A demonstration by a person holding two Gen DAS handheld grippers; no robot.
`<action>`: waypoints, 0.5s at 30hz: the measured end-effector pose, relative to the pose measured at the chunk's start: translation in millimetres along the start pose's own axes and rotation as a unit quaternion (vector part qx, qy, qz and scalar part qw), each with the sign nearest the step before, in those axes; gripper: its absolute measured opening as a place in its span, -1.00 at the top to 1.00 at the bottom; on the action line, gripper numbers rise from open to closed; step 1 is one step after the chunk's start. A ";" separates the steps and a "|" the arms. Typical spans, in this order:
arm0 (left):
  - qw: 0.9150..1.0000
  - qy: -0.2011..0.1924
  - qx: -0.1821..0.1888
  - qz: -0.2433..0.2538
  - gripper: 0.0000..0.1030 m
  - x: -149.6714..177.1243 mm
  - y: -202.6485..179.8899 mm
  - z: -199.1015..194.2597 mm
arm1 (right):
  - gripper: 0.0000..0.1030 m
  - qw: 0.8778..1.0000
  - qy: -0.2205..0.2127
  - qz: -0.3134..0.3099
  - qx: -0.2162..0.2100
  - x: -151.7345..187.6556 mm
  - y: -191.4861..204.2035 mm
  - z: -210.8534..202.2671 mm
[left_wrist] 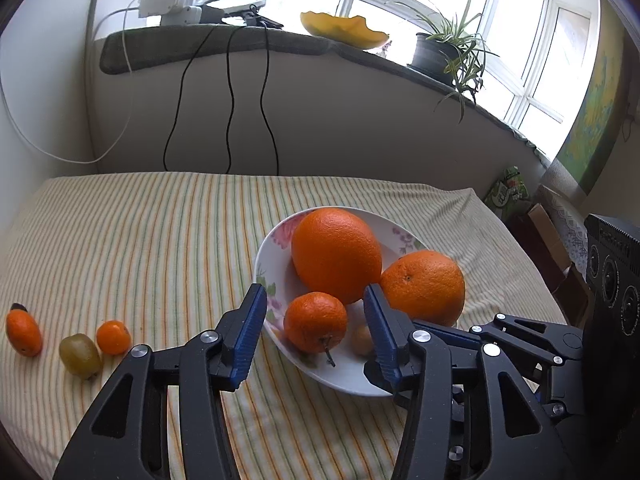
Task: Organize fruits
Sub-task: 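Open the left gripper to drop the mandarin while the right gripper releases the kiwi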
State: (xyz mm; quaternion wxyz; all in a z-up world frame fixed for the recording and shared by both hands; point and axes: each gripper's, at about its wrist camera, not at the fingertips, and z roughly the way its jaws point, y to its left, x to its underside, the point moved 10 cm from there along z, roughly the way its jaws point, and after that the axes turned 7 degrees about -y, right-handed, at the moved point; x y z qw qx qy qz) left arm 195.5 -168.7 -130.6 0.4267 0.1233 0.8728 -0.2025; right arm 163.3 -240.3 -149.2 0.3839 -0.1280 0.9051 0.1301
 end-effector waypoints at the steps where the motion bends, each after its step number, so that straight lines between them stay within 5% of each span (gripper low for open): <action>1: 1.000 -0.001 -0.001 0.001 0.04 -0.9 -0.4 -0.7 | 0.19 1.000 -0.001 -0.002 0.001 -0.2 1.0 -0.1; 15: 1.000 -0.011 -0.003 -0.001 0.00 -5.2 -0.2 -7.1 | -0.14 1.000 -0.006 -0.017 -0.001 1.4 6.2 0.2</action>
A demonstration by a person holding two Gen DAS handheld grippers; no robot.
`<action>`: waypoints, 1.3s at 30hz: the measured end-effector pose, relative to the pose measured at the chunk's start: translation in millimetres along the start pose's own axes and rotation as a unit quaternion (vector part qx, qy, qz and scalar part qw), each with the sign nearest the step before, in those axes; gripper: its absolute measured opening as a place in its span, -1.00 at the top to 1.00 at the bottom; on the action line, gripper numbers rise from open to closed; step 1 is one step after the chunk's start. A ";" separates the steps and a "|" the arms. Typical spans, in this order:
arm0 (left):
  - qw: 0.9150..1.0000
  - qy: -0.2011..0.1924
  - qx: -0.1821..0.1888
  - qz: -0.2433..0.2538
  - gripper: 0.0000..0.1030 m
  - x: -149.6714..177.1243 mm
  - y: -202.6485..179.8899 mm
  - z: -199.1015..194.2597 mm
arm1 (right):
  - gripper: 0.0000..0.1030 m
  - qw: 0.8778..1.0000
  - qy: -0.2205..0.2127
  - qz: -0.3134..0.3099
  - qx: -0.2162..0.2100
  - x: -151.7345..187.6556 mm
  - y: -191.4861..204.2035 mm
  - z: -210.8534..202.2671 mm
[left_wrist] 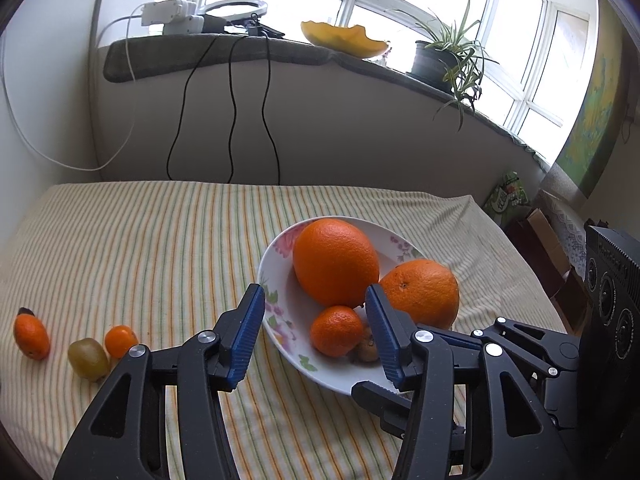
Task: Organize fruits
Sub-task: 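Open the left gripper to drop the mandarin while the right gripper releases the kiwi, then move both open tools back to the small fruits on the tablecloth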
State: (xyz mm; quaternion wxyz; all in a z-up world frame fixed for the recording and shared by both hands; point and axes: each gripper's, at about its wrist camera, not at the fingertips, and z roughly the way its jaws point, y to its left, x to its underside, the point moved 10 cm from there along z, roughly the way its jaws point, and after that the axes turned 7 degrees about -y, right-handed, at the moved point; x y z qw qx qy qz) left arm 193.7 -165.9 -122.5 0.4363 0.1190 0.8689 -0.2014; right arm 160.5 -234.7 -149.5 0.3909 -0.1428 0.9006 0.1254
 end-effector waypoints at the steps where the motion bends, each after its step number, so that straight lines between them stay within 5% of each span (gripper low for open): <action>1: 1.000 -0.001 0.000 0.000 -0.01 -0.4 0.3 -0.7 | -0.16 1.000 0.000 -0.001 0.000 1.4 0.6 -1.7; 9: 1.000 -0.011 -0.003 0.002 -0.10 -4.4 0.5 -9.6 | -0.26 1.000 -0.005 -0.002 0.001 2.1 0.3 -10.4; 19: 0.999 -0.031 -0.007 -0.003 -0.25 -13.1 8.5 -27.4 | -0.62 1.000 -0.021 -0.013 0.015 -6.6 2.0 -19.6; 39: 0.996 -0.054 -0.059 -0.039 -0.25 -6.6 81.1 -66.4 | -0.63 0.999 -0.028 -0.039 0.012 -32.2 22.8 -2.8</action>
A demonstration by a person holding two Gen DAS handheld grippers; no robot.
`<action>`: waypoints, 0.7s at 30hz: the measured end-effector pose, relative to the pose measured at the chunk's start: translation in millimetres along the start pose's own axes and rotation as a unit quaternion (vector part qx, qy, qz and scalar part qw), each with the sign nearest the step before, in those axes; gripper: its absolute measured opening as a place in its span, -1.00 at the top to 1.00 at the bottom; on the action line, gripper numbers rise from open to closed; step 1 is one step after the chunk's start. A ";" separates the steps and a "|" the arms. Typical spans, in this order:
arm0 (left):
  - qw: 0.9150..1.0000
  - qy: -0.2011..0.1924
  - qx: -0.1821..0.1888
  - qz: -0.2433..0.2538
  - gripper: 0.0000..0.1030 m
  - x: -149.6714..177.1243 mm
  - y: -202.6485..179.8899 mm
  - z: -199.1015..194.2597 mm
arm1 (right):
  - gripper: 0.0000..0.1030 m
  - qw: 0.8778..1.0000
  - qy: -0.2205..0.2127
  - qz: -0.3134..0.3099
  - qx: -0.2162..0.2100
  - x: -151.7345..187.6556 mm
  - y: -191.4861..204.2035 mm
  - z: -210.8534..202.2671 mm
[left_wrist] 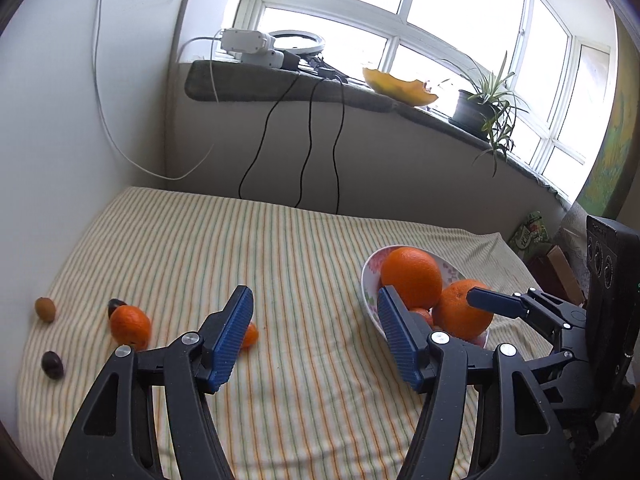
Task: Organize fruits
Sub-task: 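Move both open tools back to the small fruits on the tablecloth, then close the right gripper on a small kumquat while the left gripper grasps the greenish fruit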
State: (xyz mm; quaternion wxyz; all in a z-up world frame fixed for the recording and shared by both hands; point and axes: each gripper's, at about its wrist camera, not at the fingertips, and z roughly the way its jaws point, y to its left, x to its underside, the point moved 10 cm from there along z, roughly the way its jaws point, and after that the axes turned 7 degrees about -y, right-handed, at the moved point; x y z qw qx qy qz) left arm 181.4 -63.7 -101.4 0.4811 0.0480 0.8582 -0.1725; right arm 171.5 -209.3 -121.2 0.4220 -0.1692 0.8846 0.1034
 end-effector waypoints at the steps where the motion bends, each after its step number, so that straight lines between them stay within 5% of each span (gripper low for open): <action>1: 1.000 0.002 -0.006 -0.004 -0.25 2.1 8.0 -1.2 | -0.63 1.000 -0.001 -0.002 -0.002 -2.6 1.8 1.2; 15: 0.997 0.051 -0.040 -0.042 -0.19 48.1 72.4 0.7 | -0.63 0.995 0.023 0.001 -0.098 -27.4 53.4 41.7; 21: 0.997 0.062 -0.037 -0.037 -0.09 53.1 72.3 9.7 | -0.29 0.985 0.073 0.030 -0.151 -20.7 81.4 68.8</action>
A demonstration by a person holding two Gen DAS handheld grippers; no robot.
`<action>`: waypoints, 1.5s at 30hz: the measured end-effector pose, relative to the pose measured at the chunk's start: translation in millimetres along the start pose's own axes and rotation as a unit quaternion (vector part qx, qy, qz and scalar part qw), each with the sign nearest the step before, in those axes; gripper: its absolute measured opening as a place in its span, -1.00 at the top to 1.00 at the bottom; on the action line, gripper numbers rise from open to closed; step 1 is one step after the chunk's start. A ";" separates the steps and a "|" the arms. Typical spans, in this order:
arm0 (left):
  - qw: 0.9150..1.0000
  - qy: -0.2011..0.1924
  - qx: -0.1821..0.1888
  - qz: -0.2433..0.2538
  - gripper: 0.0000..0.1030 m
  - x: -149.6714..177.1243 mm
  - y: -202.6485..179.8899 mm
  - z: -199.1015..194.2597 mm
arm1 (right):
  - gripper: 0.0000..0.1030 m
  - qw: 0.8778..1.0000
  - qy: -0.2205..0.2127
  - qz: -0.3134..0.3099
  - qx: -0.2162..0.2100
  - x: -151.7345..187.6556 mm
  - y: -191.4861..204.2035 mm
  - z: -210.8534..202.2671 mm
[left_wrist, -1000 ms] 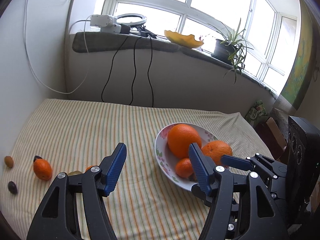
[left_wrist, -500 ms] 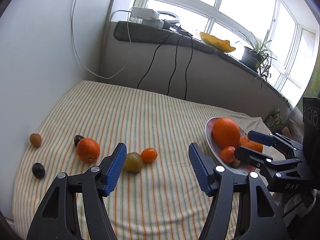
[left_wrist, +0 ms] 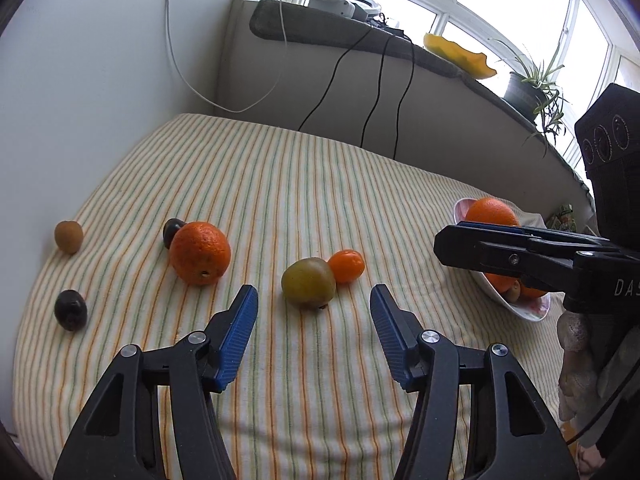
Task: Organize fruits
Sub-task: 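Close the right gripper on a small kumquat while the left gripper grasps the greenish fruit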
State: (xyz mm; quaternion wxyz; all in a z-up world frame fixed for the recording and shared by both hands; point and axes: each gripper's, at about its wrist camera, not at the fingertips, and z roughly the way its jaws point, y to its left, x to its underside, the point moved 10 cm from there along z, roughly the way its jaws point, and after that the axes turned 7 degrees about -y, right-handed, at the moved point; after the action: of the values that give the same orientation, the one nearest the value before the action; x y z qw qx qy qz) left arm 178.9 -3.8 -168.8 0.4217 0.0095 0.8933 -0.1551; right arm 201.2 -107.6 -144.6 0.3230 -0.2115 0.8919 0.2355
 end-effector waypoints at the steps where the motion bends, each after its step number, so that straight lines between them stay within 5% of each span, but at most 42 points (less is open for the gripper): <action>1: 1.000 0.001 0.000 0.002 -0.09 -1.5 -0.5 3.7 | -0.24 1.000 0.009 0.011 -0.008 0.7 0.7 6.5; 7: 1.000 0.012 -0.001 0.004 0.01 1.7 4.1 12.7 | 0.09 0.994 0.064 0.085 -0.038 1.0 -1.4 45.3; 14: 1.000 0.022 0.006 0.008 0.02 1.2 3.8 17.4 | 0.18 0.989 0.101 0.100 -0.031 5.8 3.5 75.8; 31: 0.999 0.041 0.003 0.006 0.24 -0.1 6.7 34.4 | 0.37 0.985 0.126 0.113 -0.019 11.1 2.3 114.4; 35: 0.999 0.042 0.002 0.013 0.41 0.8 4.5 36.3 | 0.45 0.985 0.125 0.114 -0.025 12.6 -0.5 109.8; 45: 0.999 0.032 0.004 0.007 0.43 -1.6 4.0 27.4 | 0.45 0.987 0.106 0.118 -0.027 11.0 -5.7 86.8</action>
State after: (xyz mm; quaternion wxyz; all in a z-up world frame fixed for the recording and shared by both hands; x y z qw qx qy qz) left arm 201.1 -7.7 -185.0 0.3940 0.0220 0.9056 -0.1553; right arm 237.9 -66.3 -212.7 0.1906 -0.1369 0.9331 0.2726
